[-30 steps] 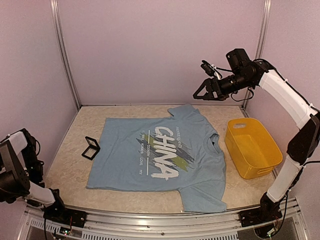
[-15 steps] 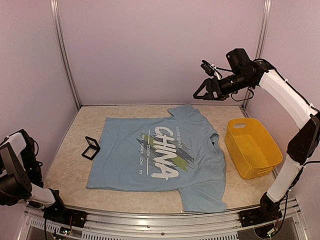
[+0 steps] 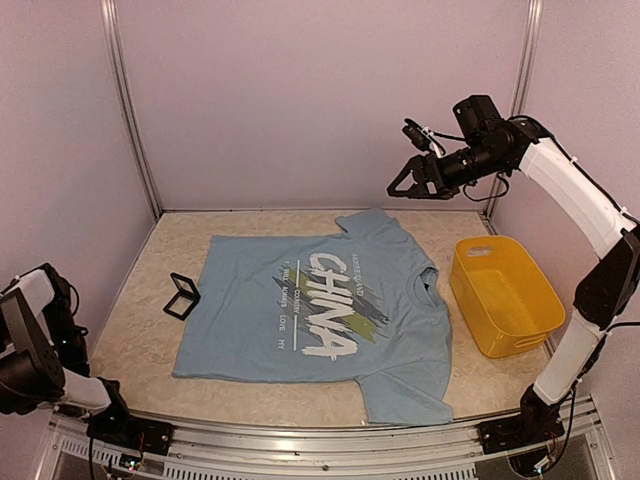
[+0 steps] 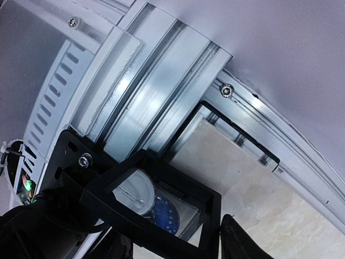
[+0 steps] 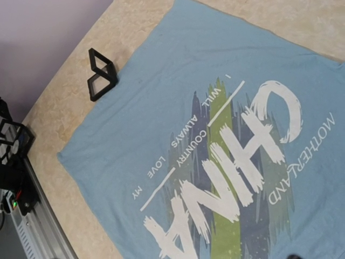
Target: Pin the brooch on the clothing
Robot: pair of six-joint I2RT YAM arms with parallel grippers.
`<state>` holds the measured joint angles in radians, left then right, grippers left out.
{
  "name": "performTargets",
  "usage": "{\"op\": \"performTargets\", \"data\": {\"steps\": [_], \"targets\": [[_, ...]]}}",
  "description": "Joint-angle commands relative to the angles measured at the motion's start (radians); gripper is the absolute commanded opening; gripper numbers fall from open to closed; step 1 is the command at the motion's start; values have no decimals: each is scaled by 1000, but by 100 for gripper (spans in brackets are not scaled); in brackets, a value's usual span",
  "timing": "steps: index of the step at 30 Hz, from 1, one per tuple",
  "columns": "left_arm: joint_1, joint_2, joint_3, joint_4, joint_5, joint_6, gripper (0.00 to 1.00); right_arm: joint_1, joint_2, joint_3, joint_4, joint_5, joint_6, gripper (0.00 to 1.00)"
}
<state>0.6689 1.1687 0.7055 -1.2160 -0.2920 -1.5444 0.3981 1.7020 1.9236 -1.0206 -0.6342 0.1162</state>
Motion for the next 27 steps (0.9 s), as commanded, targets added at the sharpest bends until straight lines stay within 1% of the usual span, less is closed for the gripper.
{"op": "performTargets", "data": {"steps": [1, 7, 13, 17, 23, 27], "targets": [[5, -13, 8, -2, -1, 21, 49, -5, 9, 31, -12, -2, -10, 87], [4, -17, 11, -8, -11, 32, 45, -5, 4, 29, -13, -1, -12, 87], [-14, -27, 9, -12, -1, 29, 43, -6, -1, 25, -15, -2, -16, 87], [-47, -24, 31, -17, -5, 10, 41, -4, -2, 25, -11, -7, -18, 87], [-106, 23, 64, -31, -26, -19, 41, -7, 10, 32, -3, -22, -12, 87], [-112, 30, 67, -20, -27, -28, 40, -6, 25, 39, 7, -32, -10, 87]]}}
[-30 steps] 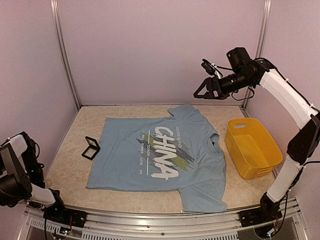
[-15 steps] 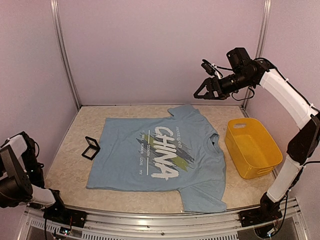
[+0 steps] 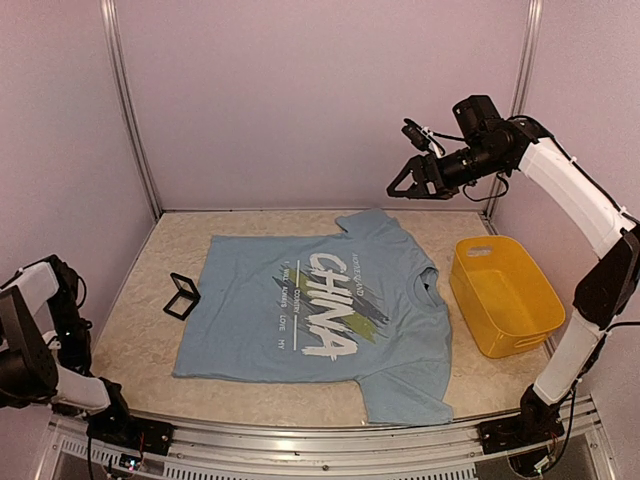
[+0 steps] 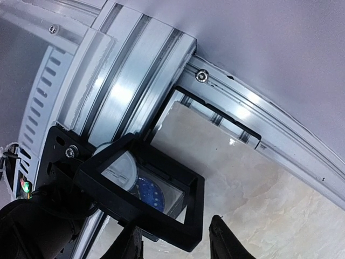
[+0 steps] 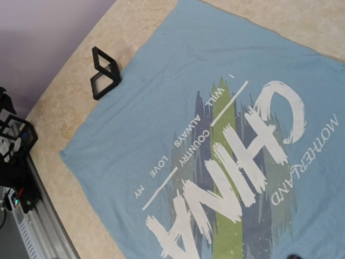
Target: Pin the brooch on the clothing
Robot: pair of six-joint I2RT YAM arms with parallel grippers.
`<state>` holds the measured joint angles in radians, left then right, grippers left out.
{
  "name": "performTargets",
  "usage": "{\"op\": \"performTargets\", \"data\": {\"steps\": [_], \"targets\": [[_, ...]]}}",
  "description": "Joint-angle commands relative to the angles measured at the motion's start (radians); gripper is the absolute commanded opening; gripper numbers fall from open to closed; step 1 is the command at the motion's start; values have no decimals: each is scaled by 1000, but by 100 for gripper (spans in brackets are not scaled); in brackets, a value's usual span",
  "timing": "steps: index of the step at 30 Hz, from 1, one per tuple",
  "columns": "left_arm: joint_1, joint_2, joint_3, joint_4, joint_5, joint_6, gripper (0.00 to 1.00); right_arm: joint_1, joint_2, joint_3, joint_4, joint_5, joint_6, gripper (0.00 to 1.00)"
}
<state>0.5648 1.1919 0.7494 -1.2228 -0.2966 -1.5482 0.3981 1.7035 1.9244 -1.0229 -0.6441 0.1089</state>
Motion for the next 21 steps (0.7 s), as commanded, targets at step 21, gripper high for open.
{"op": "performTargets", "data": {"steps": [21], "targets": [[-25, -48, -22, -5, -3, -49, 26, -15, 22, 44, 7, -31, -6, 87]]}}
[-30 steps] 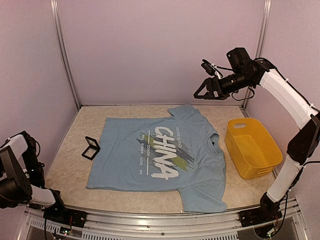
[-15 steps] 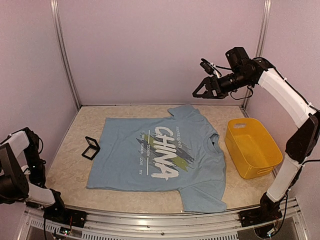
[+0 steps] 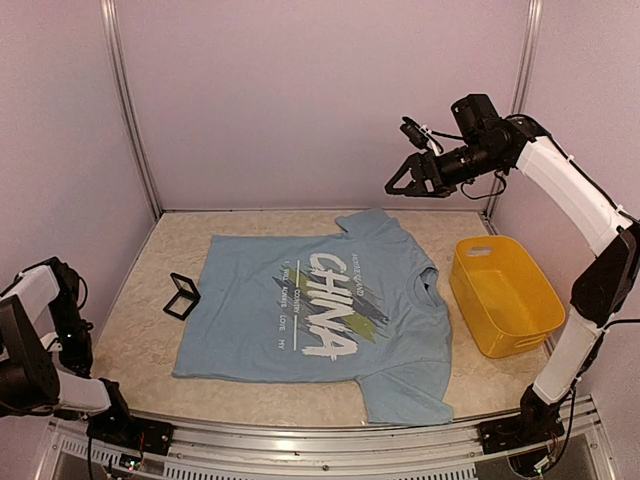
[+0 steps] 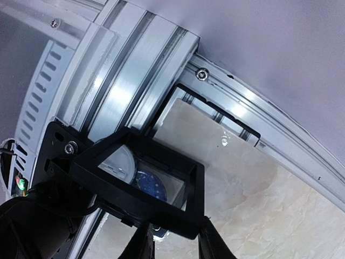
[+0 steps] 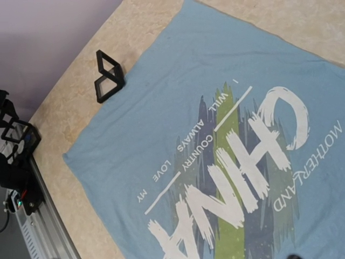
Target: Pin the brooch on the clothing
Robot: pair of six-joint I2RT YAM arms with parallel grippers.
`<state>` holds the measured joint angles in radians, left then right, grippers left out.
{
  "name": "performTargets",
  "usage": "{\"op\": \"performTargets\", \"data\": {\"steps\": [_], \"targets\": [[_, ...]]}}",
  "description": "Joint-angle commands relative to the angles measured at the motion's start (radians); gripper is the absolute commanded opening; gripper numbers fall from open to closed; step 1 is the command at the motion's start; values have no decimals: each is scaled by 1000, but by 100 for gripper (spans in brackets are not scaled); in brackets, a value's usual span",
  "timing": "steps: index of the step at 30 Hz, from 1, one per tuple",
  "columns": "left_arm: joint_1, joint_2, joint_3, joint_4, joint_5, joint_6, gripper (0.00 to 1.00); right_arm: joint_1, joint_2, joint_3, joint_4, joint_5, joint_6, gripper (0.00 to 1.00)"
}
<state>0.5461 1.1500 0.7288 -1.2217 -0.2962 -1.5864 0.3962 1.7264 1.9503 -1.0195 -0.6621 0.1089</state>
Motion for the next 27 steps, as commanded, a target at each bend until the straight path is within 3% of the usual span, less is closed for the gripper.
{"op": "performTargets", "data": {"steps": [1, 13, 18, 24, 27], "targets": [[-7, -3, 4, -6, -4, -11, 26, -13, -1, 19, 4, -14, -7, 87], [-45, 1, 77, -28, -18, -13, 27, -19, -5, 6, 6, -25, -7, 87], [-38, -9, 171, -120, -73, -47, 53, -21, -14, -8, 7, -25, -9, 87], [39, -60, 157, -145, 12, -63, 85, -25, -12, -5, 10, -31, -4, 87], [96, -82, 141, -145, 31, -52, 93, -26, -10, -6, 12, -38, 0, 87]]}}
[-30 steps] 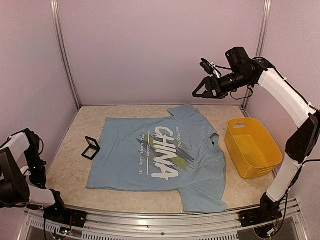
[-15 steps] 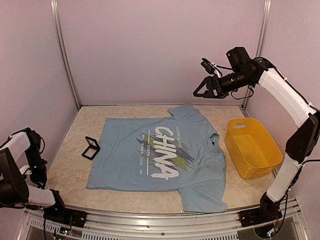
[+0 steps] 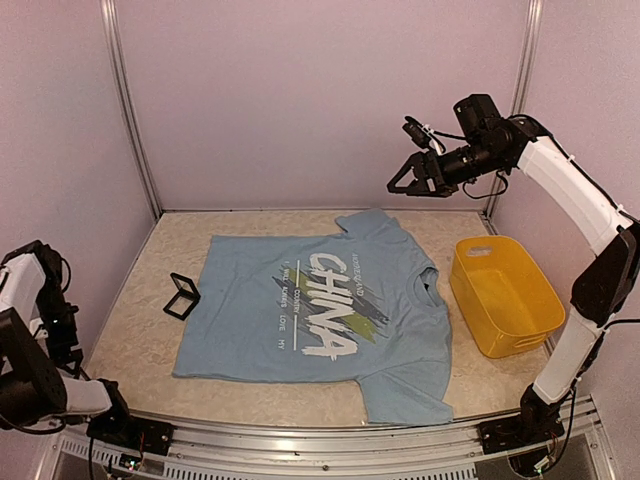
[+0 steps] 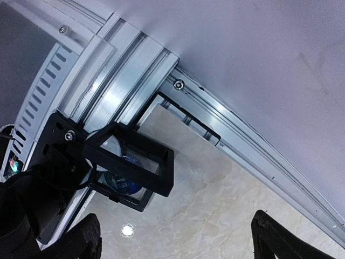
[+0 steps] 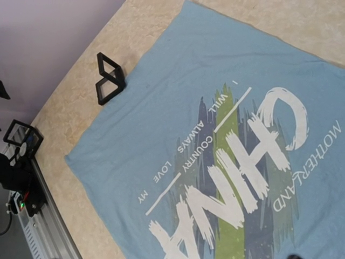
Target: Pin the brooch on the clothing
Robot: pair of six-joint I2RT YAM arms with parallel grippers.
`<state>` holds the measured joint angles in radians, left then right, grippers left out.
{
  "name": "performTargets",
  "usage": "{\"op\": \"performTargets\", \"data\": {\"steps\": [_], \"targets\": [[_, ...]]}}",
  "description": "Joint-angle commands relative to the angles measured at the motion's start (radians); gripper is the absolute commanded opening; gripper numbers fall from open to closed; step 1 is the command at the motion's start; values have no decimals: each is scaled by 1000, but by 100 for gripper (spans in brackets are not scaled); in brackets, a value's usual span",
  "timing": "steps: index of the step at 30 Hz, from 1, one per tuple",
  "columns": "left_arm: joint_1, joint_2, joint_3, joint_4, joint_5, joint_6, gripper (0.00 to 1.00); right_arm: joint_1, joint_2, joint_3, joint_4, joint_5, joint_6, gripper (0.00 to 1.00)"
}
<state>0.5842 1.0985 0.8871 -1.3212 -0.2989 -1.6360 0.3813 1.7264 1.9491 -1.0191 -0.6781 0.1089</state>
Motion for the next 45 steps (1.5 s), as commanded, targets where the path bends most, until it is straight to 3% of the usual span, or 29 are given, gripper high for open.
{"op": "performTargets", "data": {"steps": [1, 9, 15, 45], "targets": [[77, -43, -27, -46, 40, -7, 95, -13, -9, -5, 11, -24, 0, 87], [125, -33, -67, -44, -4, -97, 93, -19, -8, -10, 8, -26, 0, 87], [130, -30, -80, -41, -36, -153, 84, -23, -5, -12, 9, -30, 3, 86], [131, -32, -232, 99, -51, -77, 56, -57, -2, -4, 5, -59, 19, 87]]}}
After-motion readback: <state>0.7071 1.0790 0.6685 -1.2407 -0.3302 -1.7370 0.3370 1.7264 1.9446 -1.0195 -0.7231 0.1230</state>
